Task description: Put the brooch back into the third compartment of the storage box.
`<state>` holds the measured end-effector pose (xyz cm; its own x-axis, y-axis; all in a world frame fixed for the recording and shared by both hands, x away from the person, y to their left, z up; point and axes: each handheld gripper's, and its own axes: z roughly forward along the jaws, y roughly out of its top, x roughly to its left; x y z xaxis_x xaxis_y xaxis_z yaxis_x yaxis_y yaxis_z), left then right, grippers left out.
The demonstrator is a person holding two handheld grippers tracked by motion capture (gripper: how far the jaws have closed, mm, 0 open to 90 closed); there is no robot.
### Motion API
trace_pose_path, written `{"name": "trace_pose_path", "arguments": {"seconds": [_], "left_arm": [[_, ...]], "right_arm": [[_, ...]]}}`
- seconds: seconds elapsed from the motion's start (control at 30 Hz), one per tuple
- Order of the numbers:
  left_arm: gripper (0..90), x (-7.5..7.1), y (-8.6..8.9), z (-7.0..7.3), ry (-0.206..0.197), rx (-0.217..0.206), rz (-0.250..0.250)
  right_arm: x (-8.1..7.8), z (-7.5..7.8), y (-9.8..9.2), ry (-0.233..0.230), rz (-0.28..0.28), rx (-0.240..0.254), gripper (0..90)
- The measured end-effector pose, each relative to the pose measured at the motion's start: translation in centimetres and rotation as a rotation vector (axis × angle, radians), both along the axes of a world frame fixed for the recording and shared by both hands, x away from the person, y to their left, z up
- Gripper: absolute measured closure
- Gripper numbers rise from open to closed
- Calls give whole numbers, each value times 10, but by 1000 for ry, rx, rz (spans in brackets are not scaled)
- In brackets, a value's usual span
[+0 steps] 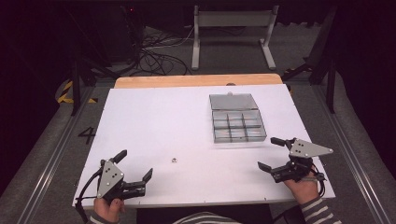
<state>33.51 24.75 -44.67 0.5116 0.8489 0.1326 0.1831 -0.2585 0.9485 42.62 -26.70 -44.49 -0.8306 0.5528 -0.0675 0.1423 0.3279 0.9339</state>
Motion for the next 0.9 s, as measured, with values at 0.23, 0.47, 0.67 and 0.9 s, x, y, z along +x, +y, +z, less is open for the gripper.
{"name": "trace_pose_path", "arguments": {"seconds": [0.23,0.47,0.67,0.9], "left_arm": [[15,-1,0,1,-10,38,1],[15,-3,0,1,-14,32,0],[15,-2,0,1,-13,37,1],[15,-2,0,1,-15,41,4]], "right_arm": [[0,2,2,14,15,-7,30],[2,4,5,21,23,-25,32],[3,7,5,27,26,-31,35],[4,12,9,28,38,-53,35]]}}
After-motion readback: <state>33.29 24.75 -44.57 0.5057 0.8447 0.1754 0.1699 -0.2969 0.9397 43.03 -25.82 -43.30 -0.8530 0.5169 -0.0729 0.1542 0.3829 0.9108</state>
